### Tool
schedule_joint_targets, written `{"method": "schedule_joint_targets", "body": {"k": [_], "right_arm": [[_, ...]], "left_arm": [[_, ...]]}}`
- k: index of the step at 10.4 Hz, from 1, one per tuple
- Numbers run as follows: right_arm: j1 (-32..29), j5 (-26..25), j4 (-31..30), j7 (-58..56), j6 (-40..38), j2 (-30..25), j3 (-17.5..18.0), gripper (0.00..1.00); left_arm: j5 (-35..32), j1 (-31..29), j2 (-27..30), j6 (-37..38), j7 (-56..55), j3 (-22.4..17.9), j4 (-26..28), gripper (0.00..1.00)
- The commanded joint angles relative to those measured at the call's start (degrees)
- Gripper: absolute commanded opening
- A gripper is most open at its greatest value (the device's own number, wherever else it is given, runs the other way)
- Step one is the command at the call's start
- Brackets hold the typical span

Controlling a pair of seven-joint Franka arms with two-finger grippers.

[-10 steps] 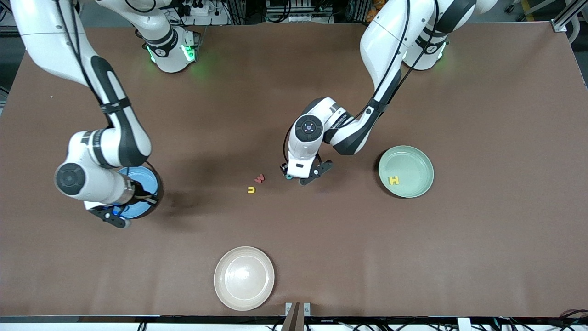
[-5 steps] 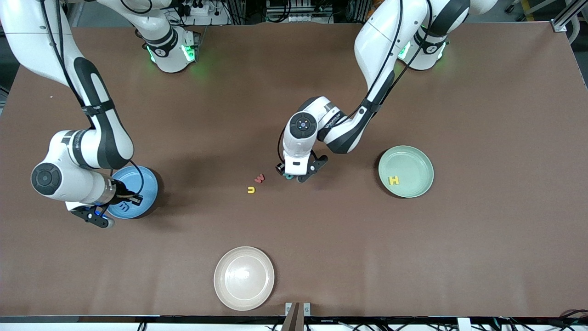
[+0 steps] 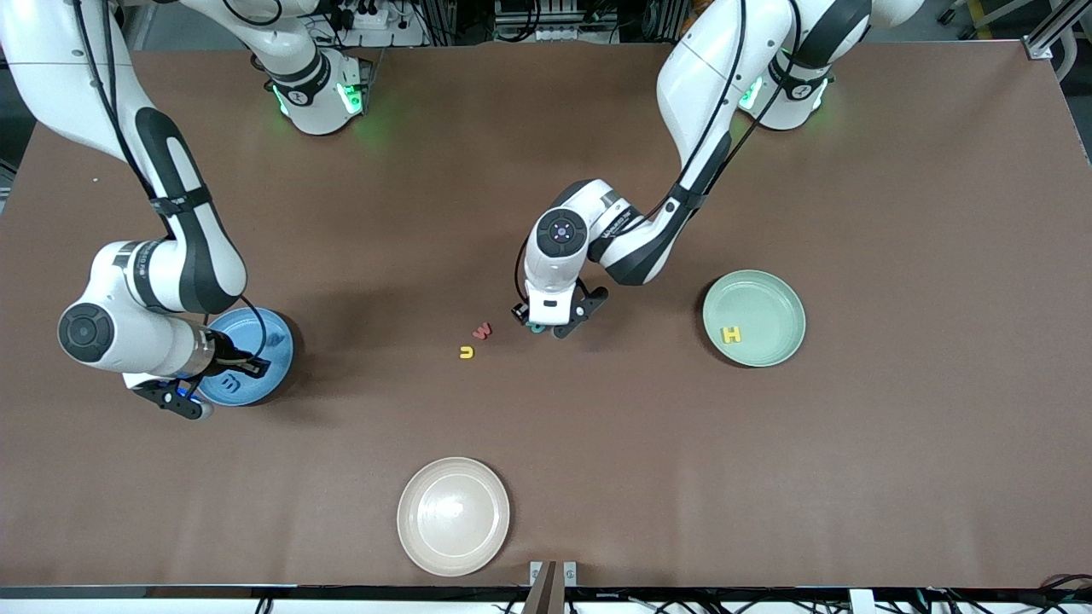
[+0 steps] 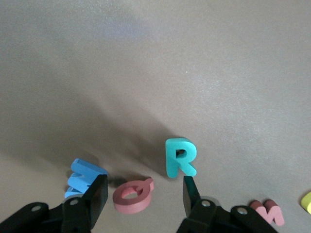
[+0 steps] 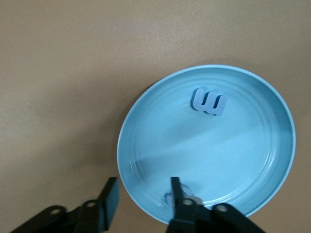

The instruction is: Sort upper and lower case letters into plates

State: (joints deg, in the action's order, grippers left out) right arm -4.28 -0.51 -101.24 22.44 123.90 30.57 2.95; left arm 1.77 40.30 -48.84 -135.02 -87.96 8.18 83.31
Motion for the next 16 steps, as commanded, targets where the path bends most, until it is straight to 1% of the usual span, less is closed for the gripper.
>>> {"method": "schedule_joint_targets", "body": {"k": [1,3,6,9,10,11,12,13,15,16], "right_arm": [[0.58,0.42,-0.89,3.54,-0.15,-1.13,0.82,1.00],[3.56,0.68,-0.80,7.33,0.46,-1.04,0.83,1.00],[5.41,0.77,-0.10,11.82,1.43,-0.60,1.00,1.00],[9.10,0.86,0.87,18.66,3.36,0.62,1.00,1.00],[9.98,1.20,1.56,20.86,3.63,1.24,1.00,1.00],[11.12,2.60,2.53,22.45,3.81,1.85,1.00,1.00],[12.35,4.62,3.06,23.43,4.42,2.29,1.00,1.00],[13.49,5.42,3.33,23.43,5.55,2.65,1.00,1.00],[16.39,5.43,3.50,22.82,9.50,3.79,1.00,1.00],[16.41,5.43,4.20,22.47,9.78,4.40,1.00,1.00]], "left_arm": [[0.95,0.74,-0.99,-0.16,-0.81,-0.44,-1.04,0.71],[1.22,0.83,-1.08,-0.16,-1.33,-0.44,-1.04,0.71],[1.13,0.83,-1.17,-0.16,-3.00,-0.44,-1.04,0.69],[1.13,0.83,-1.17,-0.16,-5.38,-0.44,-1.04,0.69],[1.22,0.83,-1.26,-0.25,-5.73,-0.44,-1.13,0.69],[1.30,0.83,-1.26,-0.86,-5.99,-0.44,-1.13,0.69],[1.30,0.83,-1.35,-1.04,-6.34,-0.44,-1.13,0.69],[1.22,0.83,-1.35,-0.95,-7.39,-0.44,-1.13,0.69],[1.30,0.83,-1.35,-1.04,-8.62,-0.44,-1.13,0.69],[1.13,0.83,-1.35,-1.12,-9.15,-0.44,-1.13,0.69]]}}
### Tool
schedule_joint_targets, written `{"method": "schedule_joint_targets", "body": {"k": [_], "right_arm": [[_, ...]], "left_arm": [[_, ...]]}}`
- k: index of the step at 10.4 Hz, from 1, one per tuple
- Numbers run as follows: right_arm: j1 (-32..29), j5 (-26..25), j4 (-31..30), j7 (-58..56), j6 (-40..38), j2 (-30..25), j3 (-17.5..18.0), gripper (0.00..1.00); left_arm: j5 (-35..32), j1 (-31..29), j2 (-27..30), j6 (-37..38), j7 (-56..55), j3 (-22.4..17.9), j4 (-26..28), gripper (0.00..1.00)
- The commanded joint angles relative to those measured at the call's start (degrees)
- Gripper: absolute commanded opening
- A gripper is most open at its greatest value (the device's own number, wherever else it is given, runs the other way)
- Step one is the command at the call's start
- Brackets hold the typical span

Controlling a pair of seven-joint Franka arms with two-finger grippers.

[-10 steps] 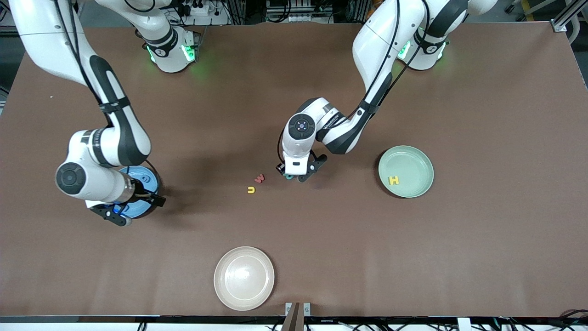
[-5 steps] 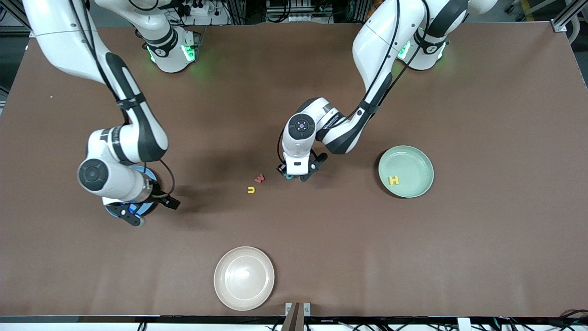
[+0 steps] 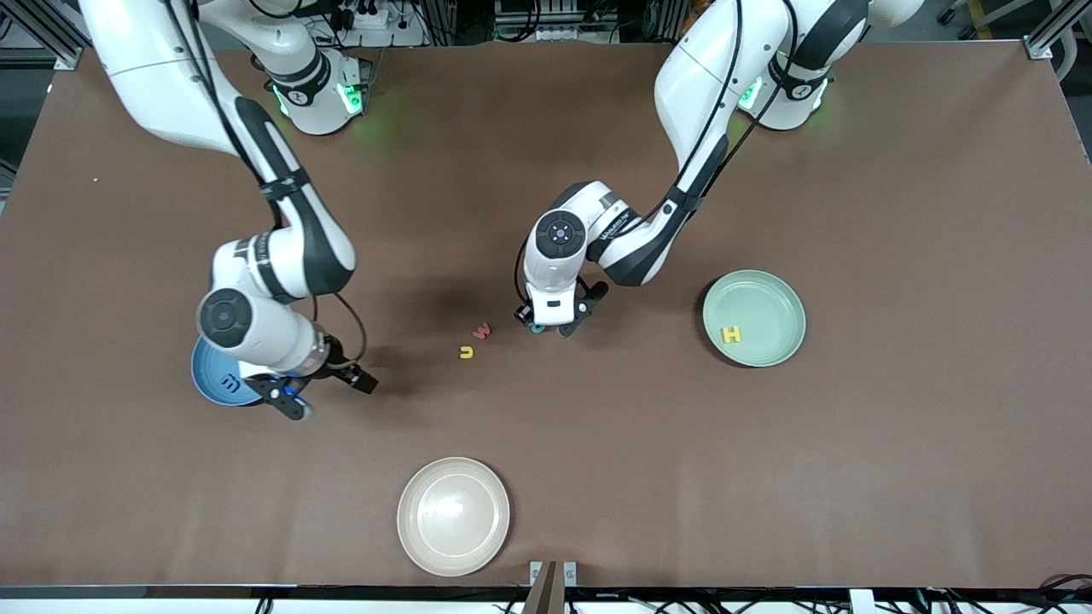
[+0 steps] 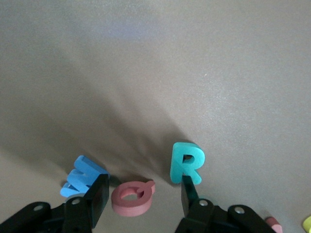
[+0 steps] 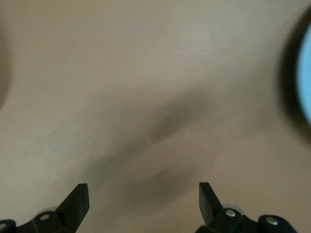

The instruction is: Sort upper and lower case letters into plates

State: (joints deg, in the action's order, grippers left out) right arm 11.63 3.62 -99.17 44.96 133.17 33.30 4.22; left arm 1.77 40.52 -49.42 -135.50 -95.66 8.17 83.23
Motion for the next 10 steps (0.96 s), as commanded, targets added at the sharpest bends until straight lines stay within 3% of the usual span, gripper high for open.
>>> {"method": "schedule_joint_targets", "body": {"k": [1,10], "right_arm": [[0.93,1.30,2.75,-0.05,0.51,2.03,-0.27,1.00],[2.26,1.30,3.20,0.56,0.43,2.38,-0.27,1.00]], "left_arm": [[1.21,0.61,-0.85,-0.73,-1.90,-0.44,-1.05,0.69],[0.43,1.23,-1.03,-1.96,-3.49,-0.53,-0.88,0.65]]}}
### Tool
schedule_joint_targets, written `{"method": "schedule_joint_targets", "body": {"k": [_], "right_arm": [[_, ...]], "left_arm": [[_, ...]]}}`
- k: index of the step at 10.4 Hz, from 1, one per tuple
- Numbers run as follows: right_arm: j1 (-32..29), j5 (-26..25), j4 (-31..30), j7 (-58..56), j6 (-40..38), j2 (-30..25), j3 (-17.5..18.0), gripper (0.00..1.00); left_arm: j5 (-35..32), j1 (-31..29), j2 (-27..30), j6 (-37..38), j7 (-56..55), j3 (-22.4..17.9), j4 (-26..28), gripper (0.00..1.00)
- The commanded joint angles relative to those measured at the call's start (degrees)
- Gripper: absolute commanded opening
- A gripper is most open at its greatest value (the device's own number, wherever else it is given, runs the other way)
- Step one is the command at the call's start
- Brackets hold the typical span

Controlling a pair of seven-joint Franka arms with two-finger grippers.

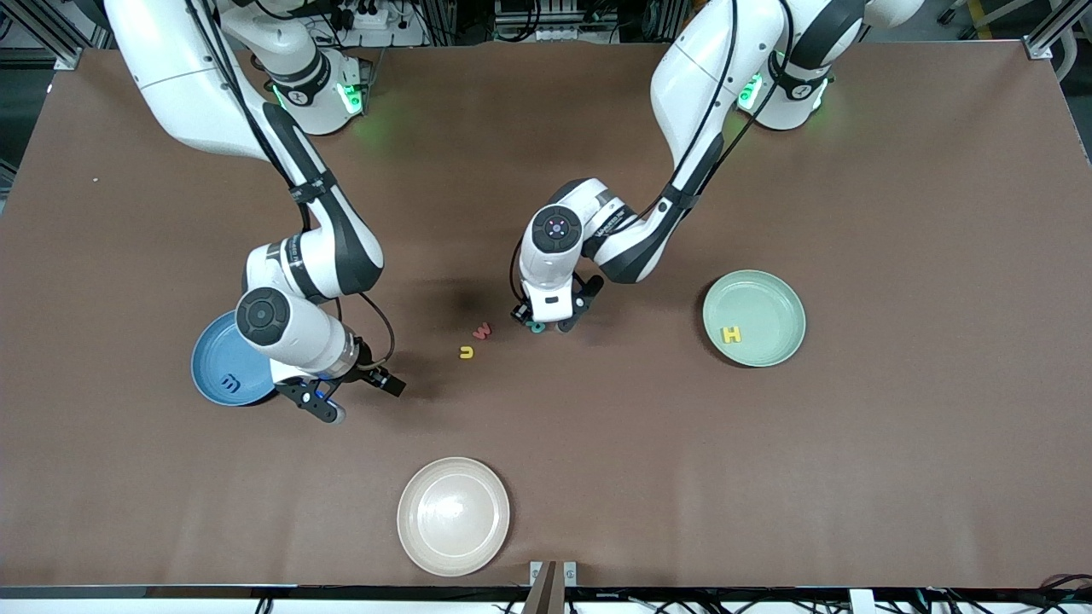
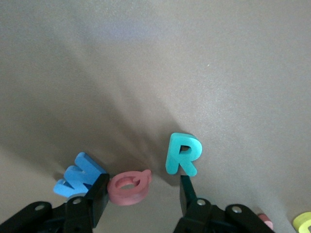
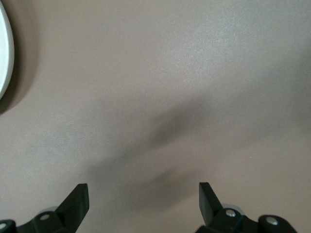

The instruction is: Sort upper and lower case letters into plates

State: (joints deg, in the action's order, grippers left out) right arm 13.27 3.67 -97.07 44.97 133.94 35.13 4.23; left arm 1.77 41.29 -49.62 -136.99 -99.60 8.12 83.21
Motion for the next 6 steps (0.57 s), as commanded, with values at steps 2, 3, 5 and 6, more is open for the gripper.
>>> {"method": "schedule_joint_targets", "body": {"k": [2,3,5,6], "right_arm": [[0.61,1.26,1.09,0.38,-0.26,0.55,-0.27,1.00],[0.61,1.26,1.09,0.30,-0.26,0.55,-0.27,1.00],[0.53,1.17,1.09,0.12,-0.26,0.64,-0.27,1.00],[0.53,1.17,1.09,0.12,-0.17,0.81,-0.27,1.00]], "left_arm": [[0.34,0.19,-0.56,-0.47,0.72,-0.47,-0.85,0.65],[0.34,0.19,-0.56,-0.47,0.81,-0.65,-0.68,0.65],[0.34,0.10,-0.48,-0.47,1.42,-0.65,-0.59,0.65],[0.34,0.10,-0.48,-0.47,1.43,-0.65,-0.59,0.65]]}}
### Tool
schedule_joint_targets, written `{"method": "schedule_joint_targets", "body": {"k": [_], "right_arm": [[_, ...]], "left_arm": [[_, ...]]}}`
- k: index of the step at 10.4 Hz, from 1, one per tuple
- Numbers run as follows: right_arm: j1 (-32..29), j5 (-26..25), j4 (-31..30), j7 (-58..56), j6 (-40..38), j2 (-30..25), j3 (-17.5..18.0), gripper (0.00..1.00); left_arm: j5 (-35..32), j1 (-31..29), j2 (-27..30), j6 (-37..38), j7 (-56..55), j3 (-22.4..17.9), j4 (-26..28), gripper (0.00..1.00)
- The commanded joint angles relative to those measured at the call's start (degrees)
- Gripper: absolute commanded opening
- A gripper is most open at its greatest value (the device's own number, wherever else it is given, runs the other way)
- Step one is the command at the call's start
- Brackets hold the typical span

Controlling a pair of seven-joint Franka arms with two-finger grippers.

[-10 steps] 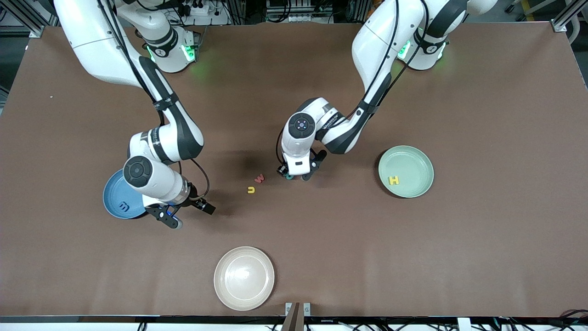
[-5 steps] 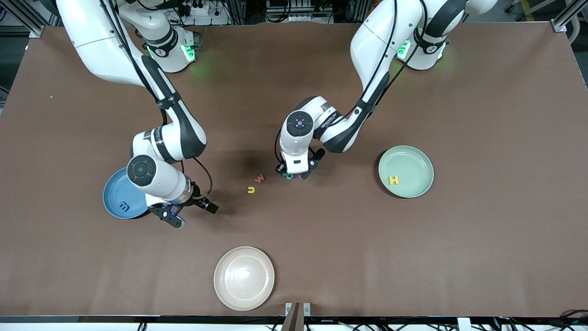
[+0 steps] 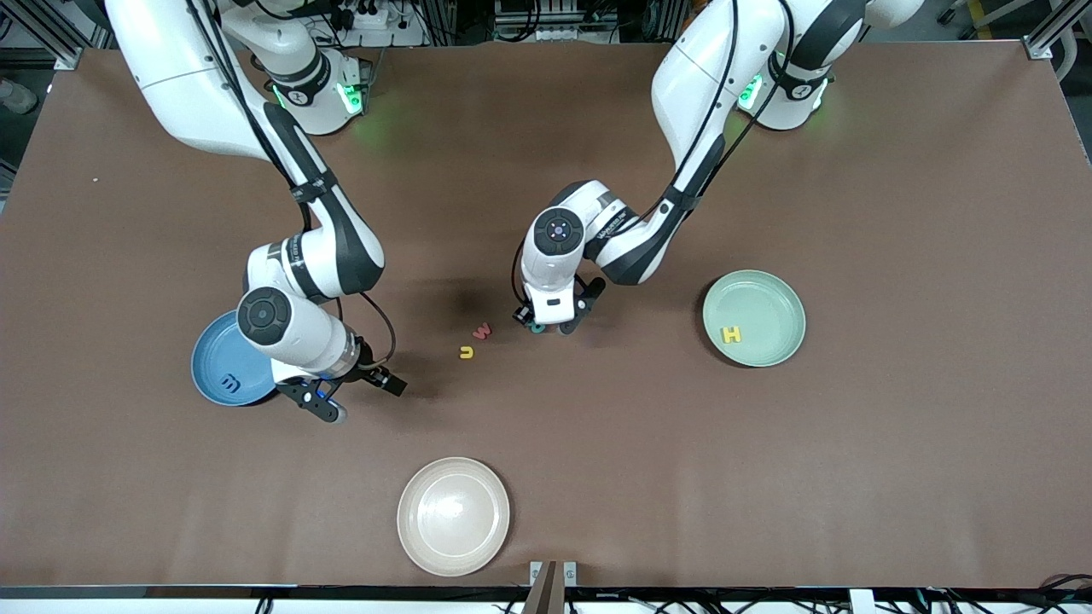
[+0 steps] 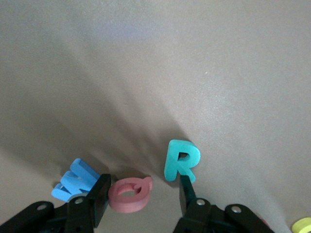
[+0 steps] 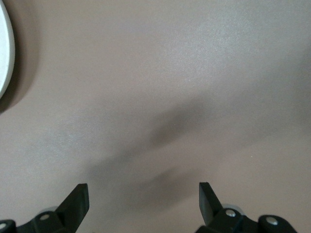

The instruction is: Sort upper and lower case letters into plates

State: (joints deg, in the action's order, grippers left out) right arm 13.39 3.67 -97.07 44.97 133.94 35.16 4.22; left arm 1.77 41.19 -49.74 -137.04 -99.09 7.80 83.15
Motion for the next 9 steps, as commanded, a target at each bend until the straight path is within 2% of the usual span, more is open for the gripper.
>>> {"method": "schedule_joint_targets", "body": {"k": [1,2,3,5,7,9], "right_arm": [[0.41,1.17,1.09,0.12,-0.17,0.96,-0.27,1.00],[0.41,1.17,1.09,0.12,-0.17,0.96,-0.27,1.00],[0.41,1.17,1.09,0.12,-0.17,0.96,-0.27,1.00],[0.41,1.17,1.09,0.12,-0.17,1.05,-0.27,1.00],[0.49,1.08,1.09,0.12,-0.17,1.05,-0.27,1.00],[0.49,0.99,1.09,0.12,-0.17,1.14,-0.27,1.00]], "left_arm": [[0.34,0.20,-0.35,-0.42,0.83,-0.33,-0.53,0.65],[0.34,0.20,-0.35,-0.42,0.83,-0.33,-0.53,0.65],[0.34,0.20,-0.35,-0.42,0.83,-0.33,-0.53,0.55],[0.34,0.20,-0.35,-0.42,0.83,-0.33,-0.53,0.50],[0.34,0.20,-0.44,-0.42,0.74,-0.33,-0.53,0.49],[0.34,0.20,-0.44,-0.42,0.83,-0.33,-0.53,0.41]]}}
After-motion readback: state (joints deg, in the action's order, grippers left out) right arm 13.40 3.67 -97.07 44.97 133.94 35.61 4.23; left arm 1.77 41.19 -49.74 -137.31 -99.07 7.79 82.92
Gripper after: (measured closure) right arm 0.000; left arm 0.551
